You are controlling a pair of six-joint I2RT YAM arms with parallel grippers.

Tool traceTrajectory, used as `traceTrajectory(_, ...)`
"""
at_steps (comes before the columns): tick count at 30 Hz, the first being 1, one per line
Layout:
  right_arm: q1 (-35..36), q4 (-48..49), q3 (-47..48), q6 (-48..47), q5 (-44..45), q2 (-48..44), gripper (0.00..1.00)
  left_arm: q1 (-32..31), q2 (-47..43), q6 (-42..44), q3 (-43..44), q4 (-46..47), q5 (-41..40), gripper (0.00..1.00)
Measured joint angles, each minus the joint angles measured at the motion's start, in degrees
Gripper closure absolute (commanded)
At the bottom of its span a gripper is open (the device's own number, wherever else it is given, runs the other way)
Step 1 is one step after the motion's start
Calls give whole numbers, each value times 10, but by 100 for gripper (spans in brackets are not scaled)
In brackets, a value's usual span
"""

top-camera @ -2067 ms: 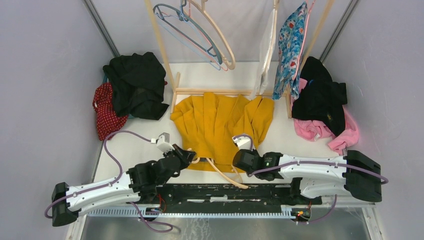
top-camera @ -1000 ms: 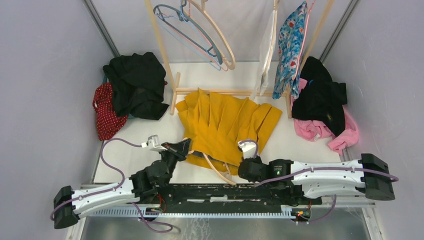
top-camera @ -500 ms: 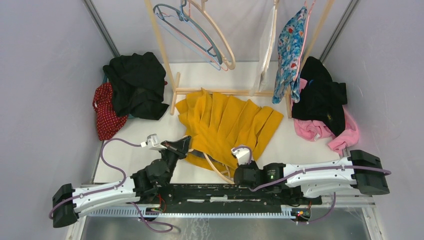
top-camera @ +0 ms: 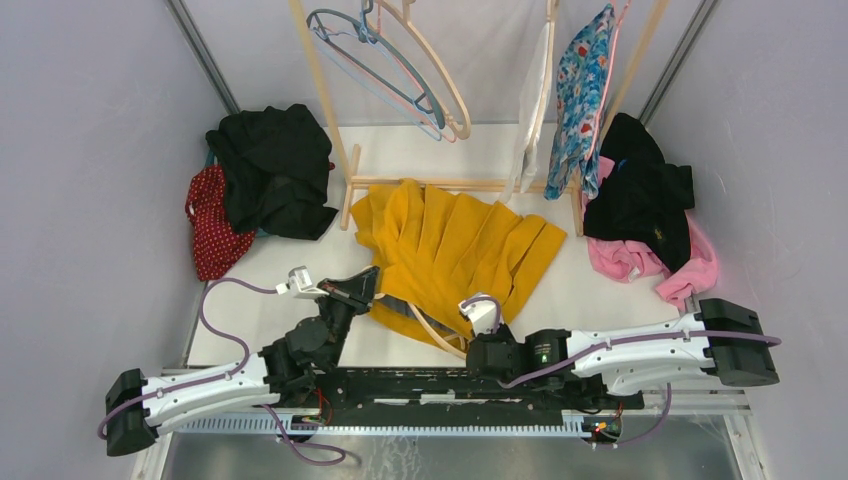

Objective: Place the skirt on the hanger
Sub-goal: Hang the skirt on the hanger.

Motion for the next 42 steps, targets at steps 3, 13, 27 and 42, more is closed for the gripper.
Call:
traceTrajectory(3,5,0,0,0,4,1,99,0,0,0,0,3,0,97)
traceTrajectory(13,15,-1,5,0,14,11,99,0,-21,0,3,3,-6,97)
traceTrajectory(27,41,-28,24,3,25,10,99,0,42,3,3,85,-25,97)
traceTrajectory(42,50,-89,86,11,29,-8,99,0,94,36,3,149,-43,97)
